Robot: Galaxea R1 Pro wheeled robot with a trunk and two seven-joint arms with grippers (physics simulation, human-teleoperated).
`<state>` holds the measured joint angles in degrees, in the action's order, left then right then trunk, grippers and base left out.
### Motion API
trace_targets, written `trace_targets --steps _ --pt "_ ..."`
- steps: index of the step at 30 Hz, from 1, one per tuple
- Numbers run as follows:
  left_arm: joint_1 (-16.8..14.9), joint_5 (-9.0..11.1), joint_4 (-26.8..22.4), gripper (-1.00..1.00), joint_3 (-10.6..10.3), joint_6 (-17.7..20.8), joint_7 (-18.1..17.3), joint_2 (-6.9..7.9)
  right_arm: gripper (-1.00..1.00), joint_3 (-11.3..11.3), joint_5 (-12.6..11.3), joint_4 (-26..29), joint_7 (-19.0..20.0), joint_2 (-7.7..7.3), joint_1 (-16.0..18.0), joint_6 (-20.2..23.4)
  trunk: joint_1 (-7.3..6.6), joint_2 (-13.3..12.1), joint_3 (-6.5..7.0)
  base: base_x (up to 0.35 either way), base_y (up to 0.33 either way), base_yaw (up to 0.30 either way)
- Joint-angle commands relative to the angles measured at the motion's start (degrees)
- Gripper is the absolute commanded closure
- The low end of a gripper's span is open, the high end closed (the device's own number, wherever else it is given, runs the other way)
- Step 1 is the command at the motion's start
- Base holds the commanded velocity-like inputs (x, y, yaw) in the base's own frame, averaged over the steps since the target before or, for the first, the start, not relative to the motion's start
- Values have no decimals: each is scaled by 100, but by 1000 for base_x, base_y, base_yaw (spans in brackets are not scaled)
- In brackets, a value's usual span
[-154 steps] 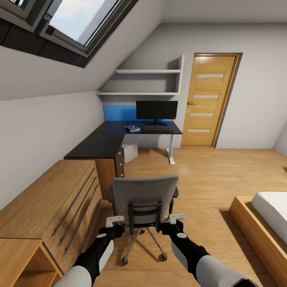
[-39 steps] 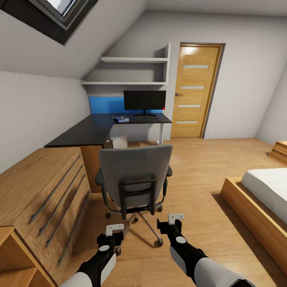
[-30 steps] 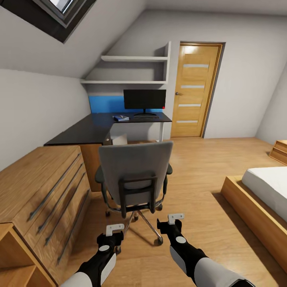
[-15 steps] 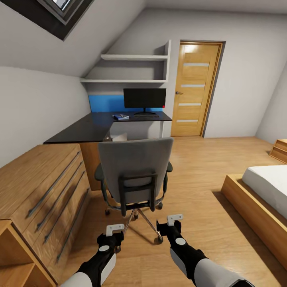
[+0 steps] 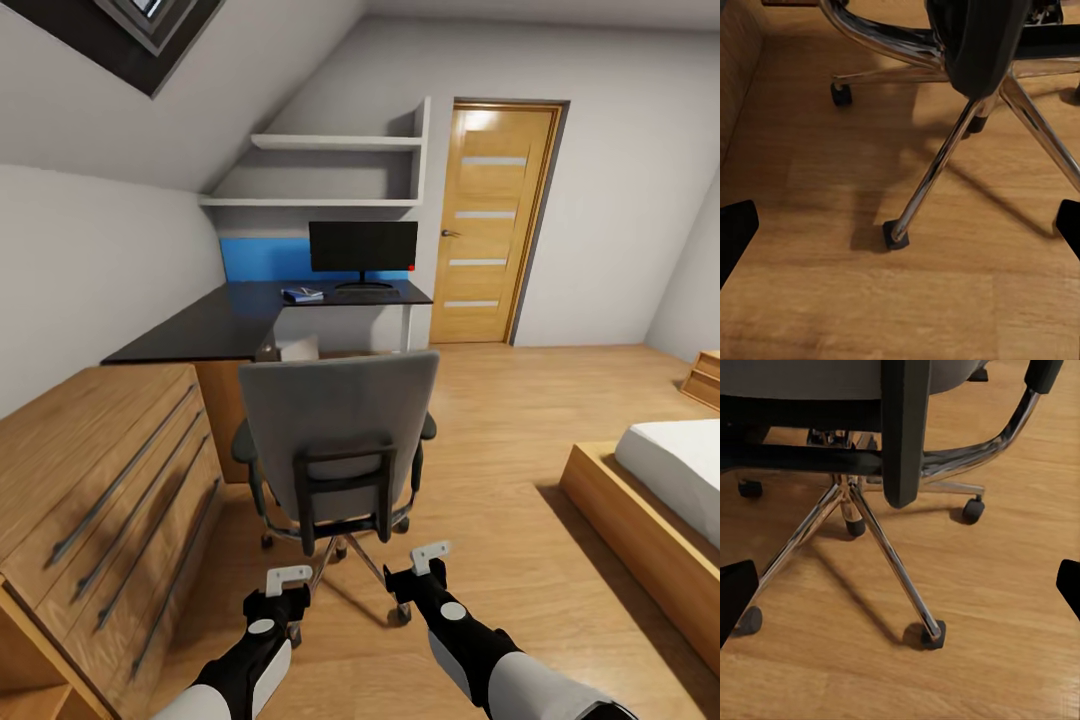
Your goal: In the bedroom, organize the workspace by keeping the computer under the desk, ensuring the monitor is on the desk, placing the keyboard on the desk next to the monitor, placing the mouse on the desk next to the keyboard, moving the folder from the swivel chair onto the desk next to the mouse, stacking the notebook on top of the folder with the pen on top of the notebook, and positioning the swivel chair next to the desk.
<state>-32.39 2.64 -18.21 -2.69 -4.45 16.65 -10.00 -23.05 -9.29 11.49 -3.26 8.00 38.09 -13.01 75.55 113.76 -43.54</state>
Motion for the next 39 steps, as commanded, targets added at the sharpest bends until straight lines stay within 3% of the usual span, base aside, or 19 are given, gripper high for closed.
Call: trace_targets --steps 1,11,31,39 --pt "-4 29 4 -100 -29 -21 37 0 -100 -50 -55 -6 -25 -1 5 -23 22 44 -24 0 0 0" --pt "-4 30 1 -100 -36 -15 40 0 -100 -50 101 -13 -25 -1 6 -26 241 445 -203 0 0 0" --pt "-4 26 10 -100 -30 -12 26 0 -100 -44 119 -15 -26 -1 5 -26 681 1247 -562 0 0 0" --pt "-4 11 34 -100 -36 -10 -23 0 -100 -41 137 -15 -28 -1 5 -29 681 1247 -562 0 0 0"
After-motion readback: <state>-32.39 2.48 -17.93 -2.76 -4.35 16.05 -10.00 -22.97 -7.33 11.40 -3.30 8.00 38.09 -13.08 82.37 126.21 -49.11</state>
